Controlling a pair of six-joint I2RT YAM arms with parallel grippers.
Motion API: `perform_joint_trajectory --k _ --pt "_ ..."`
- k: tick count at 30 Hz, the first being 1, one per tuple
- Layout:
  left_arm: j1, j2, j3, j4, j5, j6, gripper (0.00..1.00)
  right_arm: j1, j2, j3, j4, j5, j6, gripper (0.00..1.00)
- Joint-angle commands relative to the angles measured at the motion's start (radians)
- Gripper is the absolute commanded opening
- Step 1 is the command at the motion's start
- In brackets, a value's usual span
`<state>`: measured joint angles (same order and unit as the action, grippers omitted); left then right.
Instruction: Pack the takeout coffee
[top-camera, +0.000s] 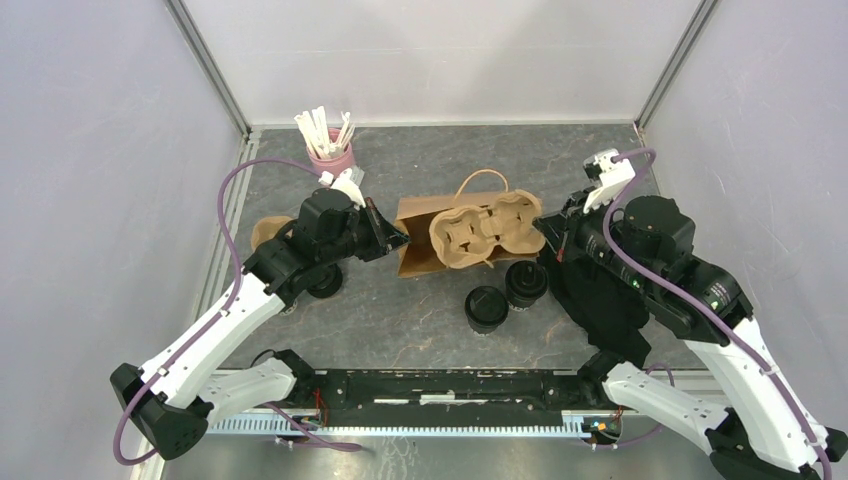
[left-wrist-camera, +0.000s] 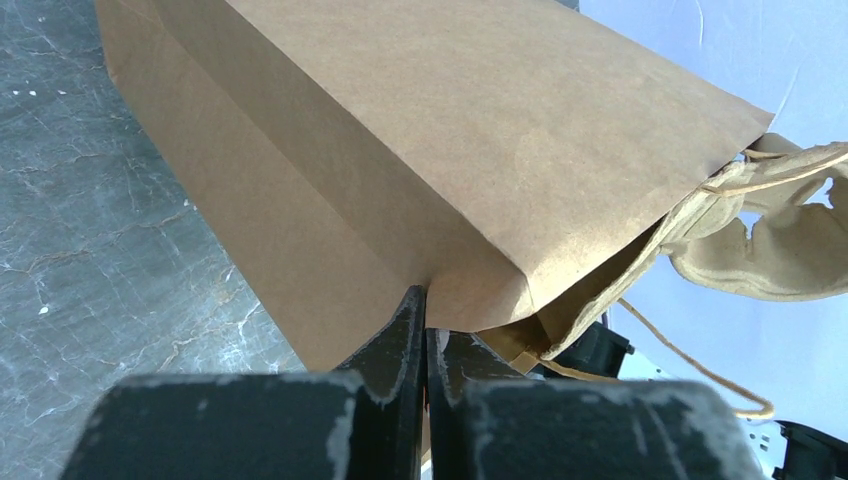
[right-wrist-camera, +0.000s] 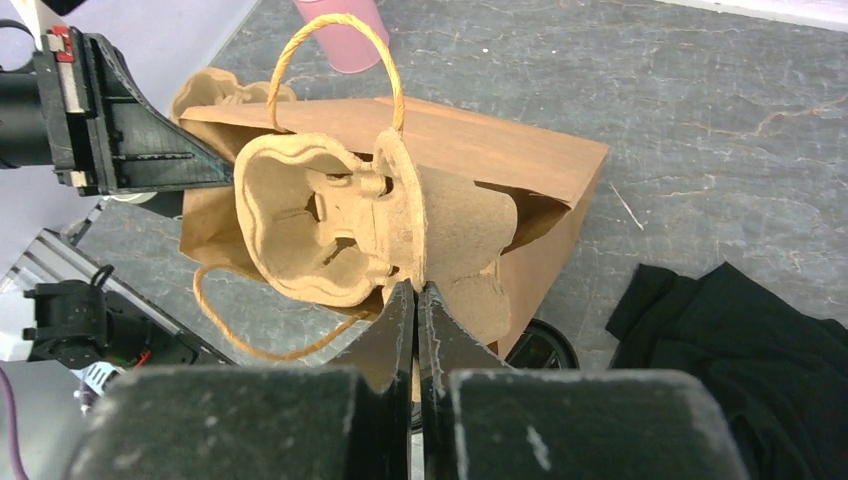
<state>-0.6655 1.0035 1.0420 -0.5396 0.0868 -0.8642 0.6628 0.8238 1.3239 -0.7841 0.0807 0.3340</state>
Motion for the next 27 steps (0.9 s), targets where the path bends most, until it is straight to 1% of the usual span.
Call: perform_joint_trajectory --k 1,6,10,14,17,21,27 --pt "-0.005 0.006 0.041 -0.016 -0.023 -0.029 0.06 -0.003 0.005 0.063 -0.037 0.049 -0.033 0.00" --pt "-0.006 0.010 0.031 -0.027 -0.036 -0.025 0.06 -0.003 -0.014 0.111 -0.100 0.097 -0.021 0.00" --pt "-0.005 0.011 0.026 -0.026 -0.034 -0.026 0.06 -0.002 -0.035 0.094 -0.109 0.110 -0.006 0.00" --pt "-0.005 0.015 0.030 -0.021 -0.019 -0.029 0.06 -0.002 -0.037 0.064 -0.094 0.080 -0.003 0.00" --pt "-0.005 0.022 0.040 -0.011 0.008 -0.050 0.06 -0.002 -0.027 0.035 -0.066 0.029 -0.020 0.00" --pt "-0.005 0.029 0.048 0.008 0.031 -0.111 0.06 -0.002 0.011 -0.006 0.018 -0.077 -0.012 0.00" --pt "-0.005 0.053 0.072 0.009 0.033 -0.230 0.06 0.001 0.046 -0.036 0.094 -0.059 0.020 0.00"
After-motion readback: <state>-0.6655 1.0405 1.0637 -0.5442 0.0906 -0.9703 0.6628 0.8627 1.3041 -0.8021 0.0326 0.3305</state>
